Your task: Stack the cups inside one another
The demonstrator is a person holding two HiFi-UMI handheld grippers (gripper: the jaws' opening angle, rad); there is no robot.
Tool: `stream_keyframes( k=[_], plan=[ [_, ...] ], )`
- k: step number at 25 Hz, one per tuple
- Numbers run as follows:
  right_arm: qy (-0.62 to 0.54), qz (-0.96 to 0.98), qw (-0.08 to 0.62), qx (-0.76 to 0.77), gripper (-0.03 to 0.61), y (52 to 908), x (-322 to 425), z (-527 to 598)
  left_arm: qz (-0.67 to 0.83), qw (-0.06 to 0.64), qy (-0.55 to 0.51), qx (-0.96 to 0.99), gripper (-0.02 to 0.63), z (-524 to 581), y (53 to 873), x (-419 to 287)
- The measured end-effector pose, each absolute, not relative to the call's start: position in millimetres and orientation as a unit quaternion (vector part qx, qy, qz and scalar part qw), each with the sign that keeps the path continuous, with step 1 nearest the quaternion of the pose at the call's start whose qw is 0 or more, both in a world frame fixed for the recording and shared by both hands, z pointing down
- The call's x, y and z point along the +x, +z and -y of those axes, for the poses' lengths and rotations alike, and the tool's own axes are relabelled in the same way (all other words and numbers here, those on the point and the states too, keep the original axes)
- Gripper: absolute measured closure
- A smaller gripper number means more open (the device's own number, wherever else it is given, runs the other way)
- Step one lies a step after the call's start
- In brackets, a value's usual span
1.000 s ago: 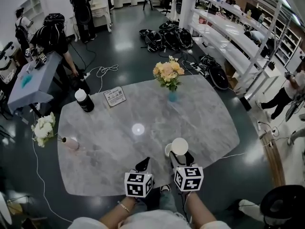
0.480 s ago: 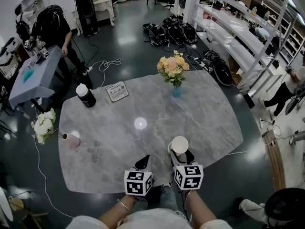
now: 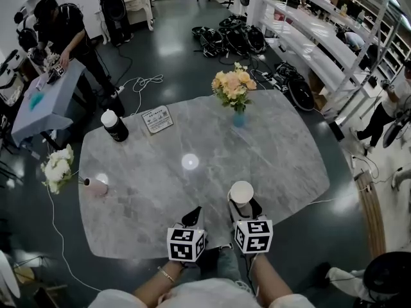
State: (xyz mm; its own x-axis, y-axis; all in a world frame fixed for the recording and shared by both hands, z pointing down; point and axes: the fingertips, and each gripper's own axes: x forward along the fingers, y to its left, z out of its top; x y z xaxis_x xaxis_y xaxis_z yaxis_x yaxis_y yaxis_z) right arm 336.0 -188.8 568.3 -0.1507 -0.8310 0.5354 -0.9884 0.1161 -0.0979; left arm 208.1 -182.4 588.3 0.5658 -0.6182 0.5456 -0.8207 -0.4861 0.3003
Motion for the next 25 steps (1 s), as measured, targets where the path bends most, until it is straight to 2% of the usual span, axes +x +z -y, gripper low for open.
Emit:
stream_keyframes(
  k=[17, 25],
  plan=[
    [0.221, 0.714, 0.171, 0.642, 0.341, 563.6, 339.2, 179.7, 0.423, 0.278, 0.18, 0.843, 0.618, 181.1, 589.6, 204.3],
    [0.208, 0.709, 0.129, 0.661, 0.345, 535.6, 342.2, 179.1, 0.425, 0.273, 0.162, 0.848, 0.618, 180.4, 577.2, 197.8]
  ],
)
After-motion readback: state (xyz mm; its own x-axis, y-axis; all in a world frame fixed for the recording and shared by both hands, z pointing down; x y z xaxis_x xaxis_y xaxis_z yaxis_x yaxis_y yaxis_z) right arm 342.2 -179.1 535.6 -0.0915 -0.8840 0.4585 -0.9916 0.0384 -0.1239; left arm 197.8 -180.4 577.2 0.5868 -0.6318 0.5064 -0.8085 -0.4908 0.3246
